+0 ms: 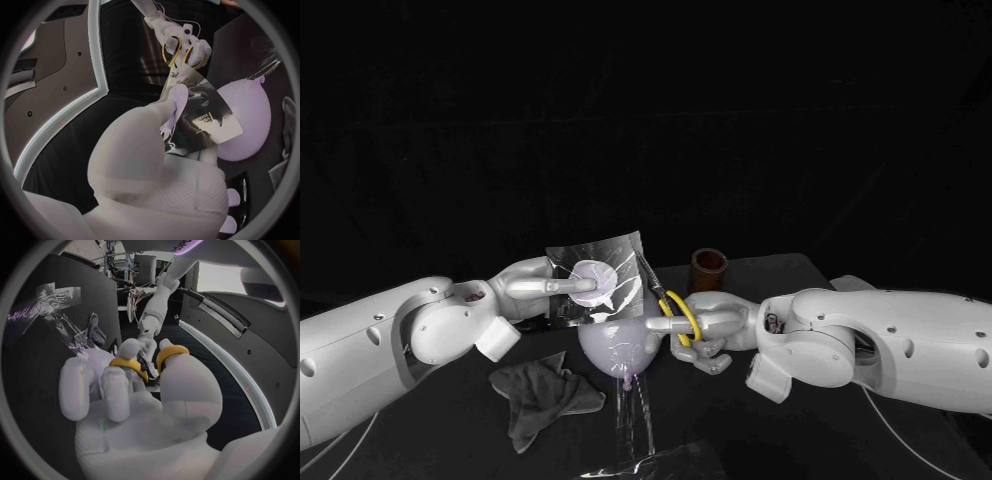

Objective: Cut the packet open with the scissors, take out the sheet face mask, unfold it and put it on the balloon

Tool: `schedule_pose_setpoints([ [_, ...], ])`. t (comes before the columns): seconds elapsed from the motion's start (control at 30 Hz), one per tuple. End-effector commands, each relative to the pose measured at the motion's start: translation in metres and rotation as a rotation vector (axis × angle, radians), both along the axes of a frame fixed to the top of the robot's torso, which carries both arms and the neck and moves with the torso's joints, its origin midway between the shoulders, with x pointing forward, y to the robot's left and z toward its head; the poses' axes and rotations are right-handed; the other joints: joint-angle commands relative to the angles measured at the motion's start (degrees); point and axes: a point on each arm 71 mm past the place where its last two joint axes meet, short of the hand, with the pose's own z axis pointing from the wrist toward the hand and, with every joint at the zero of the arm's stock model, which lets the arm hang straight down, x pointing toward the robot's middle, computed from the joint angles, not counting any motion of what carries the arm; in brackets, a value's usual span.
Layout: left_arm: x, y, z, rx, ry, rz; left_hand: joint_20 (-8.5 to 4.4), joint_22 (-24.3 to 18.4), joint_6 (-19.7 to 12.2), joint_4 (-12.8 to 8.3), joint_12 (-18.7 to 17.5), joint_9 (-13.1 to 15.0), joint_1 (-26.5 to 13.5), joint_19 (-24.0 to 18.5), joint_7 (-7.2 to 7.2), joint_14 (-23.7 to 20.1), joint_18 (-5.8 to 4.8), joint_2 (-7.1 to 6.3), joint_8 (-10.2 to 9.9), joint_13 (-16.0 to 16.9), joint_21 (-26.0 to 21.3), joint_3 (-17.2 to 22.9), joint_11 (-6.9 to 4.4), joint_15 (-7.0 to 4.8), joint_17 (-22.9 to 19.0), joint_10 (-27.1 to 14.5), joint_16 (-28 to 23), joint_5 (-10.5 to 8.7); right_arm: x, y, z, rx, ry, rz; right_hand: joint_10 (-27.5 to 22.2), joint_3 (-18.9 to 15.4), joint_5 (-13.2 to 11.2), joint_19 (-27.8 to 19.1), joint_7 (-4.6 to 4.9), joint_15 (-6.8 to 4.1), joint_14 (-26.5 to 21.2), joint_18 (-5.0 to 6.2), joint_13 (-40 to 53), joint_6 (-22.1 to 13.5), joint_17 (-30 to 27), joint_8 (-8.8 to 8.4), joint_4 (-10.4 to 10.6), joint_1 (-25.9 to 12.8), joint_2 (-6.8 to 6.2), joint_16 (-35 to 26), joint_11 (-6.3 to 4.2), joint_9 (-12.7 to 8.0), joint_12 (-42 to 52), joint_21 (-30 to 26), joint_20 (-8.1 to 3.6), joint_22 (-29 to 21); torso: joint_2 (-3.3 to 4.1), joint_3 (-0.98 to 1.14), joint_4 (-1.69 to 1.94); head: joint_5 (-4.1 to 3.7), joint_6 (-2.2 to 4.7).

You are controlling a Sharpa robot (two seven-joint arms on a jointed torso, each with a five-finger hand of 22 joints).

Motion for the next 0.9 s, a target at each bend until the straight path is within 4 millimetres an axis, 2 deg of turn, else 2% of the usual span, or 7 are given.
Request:
schedule_pose_setpoints([
  [0.03, -0.002, -0.003, 0.002, -0.014, -0.002, -0.026, -0.20, -0.1, 0.1, -0.4, 0.3, 6.4, 0.1, 0.2, 0.12, 0.0, 0.71, 0.28, 0.2, 0.0, 0.3, 0.0, 0.06, -0.30, 0.0, 0.4, -0.1, 0.18, -0.001, 0.003, 0.001, 0.000, -0.009, 0.028, 14.1, -0.4, 0.0, 0.1, 3.78, 0.26, 6.0, 0.29, 27.4, -5.5, 15.1, -0.11, 0.1, 1.0, 0.05, 0.2, 1.47, 0.1, 50.7, 0.3, 0.03, 10.5, 0.01, 0.00, 0.00, 0.02, -0.05],
  [0.63, -0.002, -0.003, 0.002, -0.010, -0.002, -0.033, -0.20, -0.1, 0.1, -0.4, 0.3, 6.4, 0.1, 0.2, 0.12, 0.0, 0.71, 0.28, 0.2, 0.0, 0.3, 0.0, 0.06, -0.30, 0.0, 0.4, -0.1, 0.18, -0.005, 0.009, 0.005, 0.008, -0.036, 0.050, 14.1, -1.0, 0.0, 0.2, 3.67, 0.21, 6.0, 0.26, 27.4, -5.7, 15.1, -0.16, 0.4, 1.8, 0.44, 0.2, 1.39, 0.1, 50.7, 0.5, 0.02, 10.6, 0.01, 0.08, -0.03, 0.16, -0.09],
  [0.9, -0.003, -0.004, 0.002, -0.010, -0.001, -0.044, -0.21, -0.1, 0.2, -0.4, 0.3, 6.5, 0.0, 0.3, 0.11, 0.0, 0.70, 0.26, 0.2, 0.0, 0.3, 0.1, 0.05, -0.30, 0.1, 0.4, -0.1, 0.18, 0.004, 0.008, 0.012, 0.007, -0.070, 0.033, 14.1, -1.5, 0.0, 0.3, 3.54, 0.13, 6.0, 0.22, 27.4, -5.8, 15.1, -0.16, 0.5, 2.6, 0.69, 0.2, 1.29, 0.2, 50.7, 0.7, -0.03, 10.6, 0.00, 0.03, 0.04, 0.13, 0.11],
])
